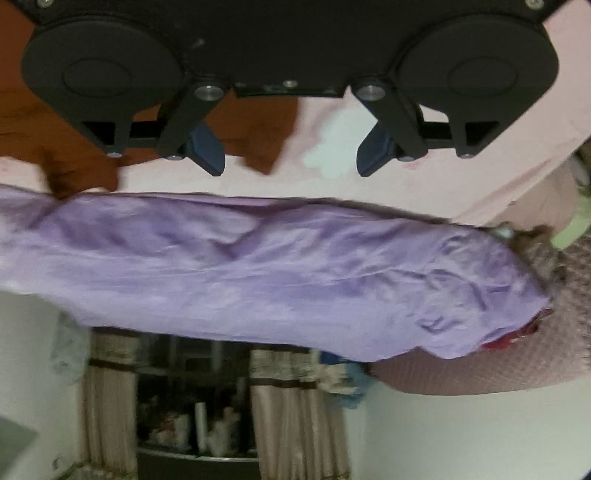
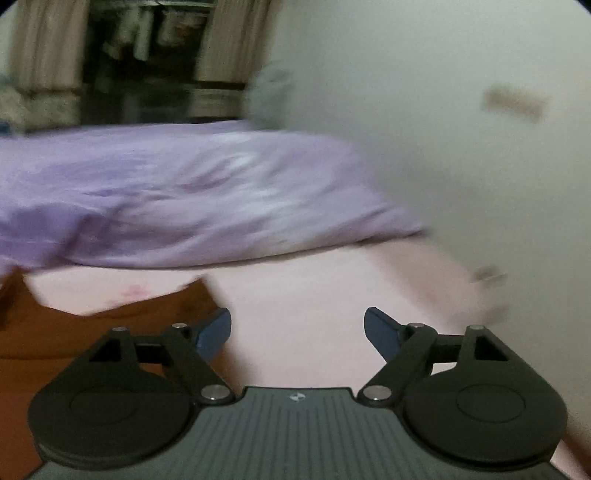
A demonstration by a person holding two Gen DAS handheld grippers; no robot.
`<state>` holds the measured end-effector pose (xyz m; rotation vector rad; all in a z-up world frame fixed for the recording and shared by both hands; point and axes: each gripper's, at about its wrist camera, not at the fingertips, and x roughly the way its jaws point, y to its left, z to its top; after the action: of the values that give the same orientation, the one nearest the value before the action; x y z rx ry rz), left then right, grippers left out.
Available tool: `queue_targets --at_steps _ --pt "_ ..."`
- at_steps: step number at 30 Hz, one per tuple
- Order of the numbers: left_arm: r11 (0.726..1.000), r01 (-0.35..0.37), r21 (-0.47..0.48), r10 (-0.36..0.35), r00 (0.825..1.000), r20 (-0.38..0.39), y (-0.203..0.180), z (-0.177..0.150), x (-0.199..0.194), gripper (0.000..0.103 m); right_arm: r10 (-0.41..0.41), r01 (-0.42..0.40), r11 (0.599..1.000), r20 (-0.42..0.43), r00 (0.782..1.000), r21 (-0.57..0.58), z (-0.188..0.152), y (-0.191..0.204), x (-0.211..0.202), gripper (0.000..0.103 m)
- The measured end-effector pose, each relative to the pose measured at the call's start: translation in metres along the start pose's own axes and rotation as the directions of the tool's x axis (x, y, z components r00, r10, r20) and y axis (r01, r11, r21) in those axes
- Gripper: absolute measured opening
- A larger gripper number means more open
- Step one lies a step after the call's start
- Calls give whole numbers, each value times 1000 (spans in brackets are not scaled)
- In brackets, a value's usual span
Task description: Fold large clothes
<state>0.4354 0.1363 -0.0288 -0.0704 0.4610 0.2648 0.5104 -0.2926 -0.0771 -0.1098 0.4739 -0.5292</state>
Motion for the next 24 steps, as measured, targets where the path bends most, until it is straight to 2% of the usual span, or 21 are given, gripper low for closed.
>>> queue_targets --at_steps 1,2,3,4,5,7,8,9,11,13,14,16,17,19,20,21,23,24 --pt "999 48 -1 -48 999 -3 -10 0 -7 79 84 -84 996 44 995 0 -2 5 -19 79" --pt "996 90 -6 -90 996 -5 -21 -1 -8 79 193 -195 981 82 978 18 -5 12 -36 77" --pt "993 120 -7 -120 993 -14 -35 -5 -10 79 289 -294 955 109 951 40 -8 19 -50 76" --pt "991 137 -2 -137 990 -31 -50 -12 -11 79 379 -387 920 121 918 59 -12 29 -61 74" --pt "989 150 11 -149 987 -59 -65 -19 -8 79 483 -492 867 112 868 73 -17 43 -71 67" --pt "982 180 56 -173 978 -121 -96 -34 2 79 642 -643 761 44 765 81 -27 76 -78 52" --pt "980 181 78 -168 975 -148 -107 -43 9 79 685 -683 727 -10 728 69 -33 97 -78 41" --pt "981 171 96 -152 973 -176 -117 -52 17 79 694 -692 720 -47 719 54 -39 113 -75 37" --pt "984 136 113 -112 974 -197 -126 -69 32 80 683 -686 728 -95 724 4 -54 138 -67 34" --pt "979 115 168 -85 980 -178 -134 -82 40 85 663 -670 741 -115 739 -36 -70 152 -56 34" --pt "976 113 187 -81 982 -168 -134 -85 42 85 667 -673 739 -104 737 -26 -78 152 -51 34" --pt "970 122 211 -88 983 -162 -133 -86 45 86 691 -693 721 -77 719 9 -84 144 -50 32" --pt "970 128 209 -94 982 -167 -131 -84 48 87 700 -701 713 -83 709 14 -82 142 -48 30" --pt "972 137 191 -103 978 -179 -123 -81 52 89 704 -706 708 -88 704 13 -75 135 -46 28" --pt "973 135 185 -102 978 -181 -120 -79 53 89 715 -718 696 -95 693 10 -72 128 -42 28" --pt "973 130 189 -96 979 -180 -115 -78 53 89 712 -715 699 -96 696 3 -71 120 -38 28" --pt "972 100 213 -65 984 -166 -106 -78 54 89 605 -607 794 -71 793 -26 -69 105 -25 21" --pt "975 82 208 -48 985 -164 -95 -77 55 90 556 -558 830 -58 829 -22 -70 92 -19 21"
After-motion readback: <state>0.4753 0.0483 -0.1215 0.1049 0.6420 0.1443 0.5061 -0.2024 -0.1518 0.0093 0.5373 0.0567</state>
